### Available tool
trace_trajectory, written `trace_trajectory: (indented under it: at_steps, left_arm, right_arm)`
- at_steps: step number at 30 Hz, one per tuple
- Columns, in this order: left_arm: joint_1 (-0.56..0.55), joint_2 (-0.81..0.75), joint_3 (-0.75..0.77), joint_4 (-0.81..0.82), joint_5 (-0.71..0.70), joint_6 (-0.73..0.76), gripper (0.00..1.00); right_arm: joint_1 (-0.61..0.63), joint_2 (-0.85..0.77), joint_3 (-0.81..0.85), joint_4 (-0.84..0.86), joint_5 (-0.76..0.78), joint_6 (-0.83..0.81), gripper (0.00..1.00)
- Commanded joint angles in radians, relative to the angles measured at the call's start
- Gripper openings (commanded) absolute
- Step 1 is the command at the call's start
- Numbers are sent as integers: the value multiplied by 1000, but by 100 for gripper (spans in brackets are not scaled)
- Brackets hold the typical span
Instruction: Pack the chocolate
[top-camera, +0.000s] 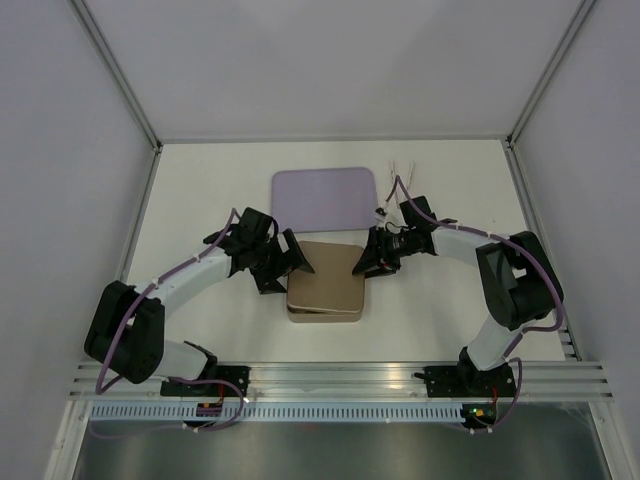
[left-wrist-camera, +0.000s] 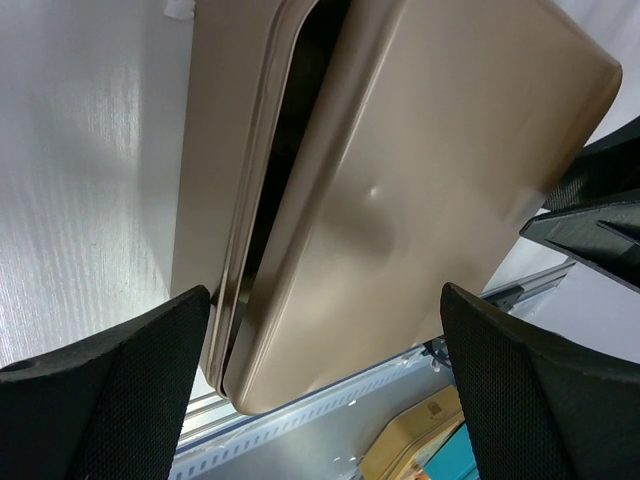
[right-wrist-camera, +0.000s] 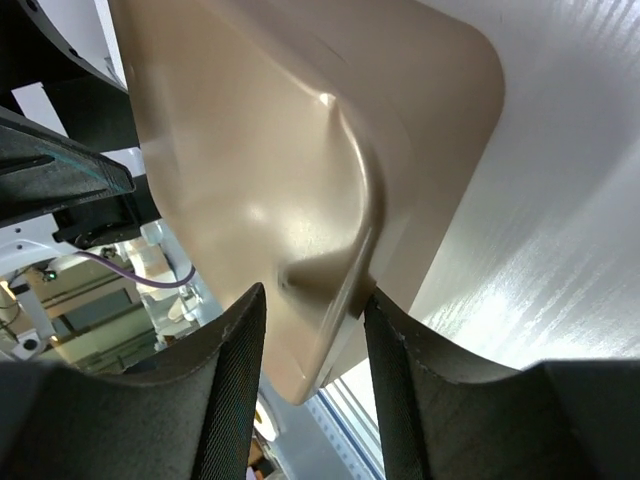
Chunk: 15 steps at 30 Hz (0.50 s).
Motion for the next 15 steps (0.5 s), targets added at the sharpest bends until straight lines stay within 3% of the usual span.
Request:
trace_trajectory:
  at_steps: [1,9,15]
  left_arm:
    - [-18,-13,-8,43,-2,0,100]
    - [-20,-94,-51,36,-21,-38,100]
    - [-20,-90,-49,26,-42,-40,100]
  right_arm:
    - [16,-4,45,-49,17,-86,50]
    - [28,-46,111,-193,128,-216,58]
    - [28,-77,185,-234,219,-207,66]
